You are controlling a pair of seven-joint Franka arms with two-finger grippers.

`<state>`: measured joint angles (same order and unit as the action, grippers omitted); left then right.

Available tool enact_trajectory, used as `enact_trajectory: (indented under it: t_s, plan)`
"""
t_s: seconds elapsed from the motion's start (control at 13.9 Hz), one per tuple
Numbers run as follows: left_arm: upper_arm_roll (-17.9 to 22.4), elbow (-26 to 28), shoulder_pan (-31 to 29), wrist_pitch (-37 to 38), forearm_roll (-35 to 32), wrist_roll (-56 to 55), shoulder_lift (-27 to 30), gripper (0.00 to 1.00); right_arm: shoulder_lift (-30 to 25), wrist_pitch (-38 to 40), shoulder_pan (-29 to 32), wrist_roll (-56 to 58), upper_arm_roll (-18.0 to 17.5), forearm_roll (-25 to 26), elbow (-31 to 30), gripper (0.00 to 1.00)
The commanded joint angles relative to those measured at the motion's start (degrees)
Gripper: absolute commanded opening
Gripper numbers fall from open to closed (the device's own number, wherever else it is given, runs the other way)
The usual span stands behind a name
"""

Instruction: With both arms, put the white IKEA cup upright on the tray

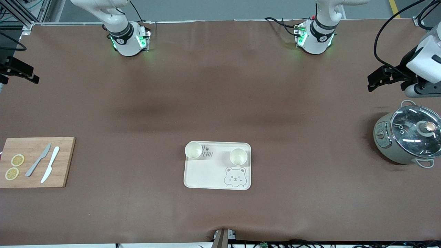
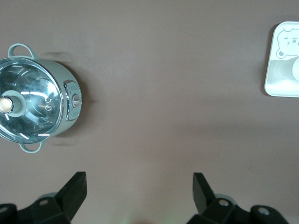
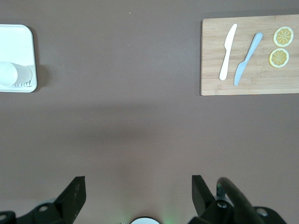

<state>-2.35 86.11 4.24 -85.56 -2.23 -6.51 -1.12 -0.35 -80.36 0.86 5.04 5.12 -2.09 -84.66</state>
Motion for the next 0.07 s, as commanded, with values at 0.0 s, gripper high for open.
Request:
enact_trajectory:
  t_s: [0.0]
  plan:
    - [-0.46, -0.41, -0.20, 0.05, 0.38, 0.10, 0.24, 1.00, 0.17, 0.47, 1.34, 0.41, -0.73, -0.90, 0.37, 1.00]
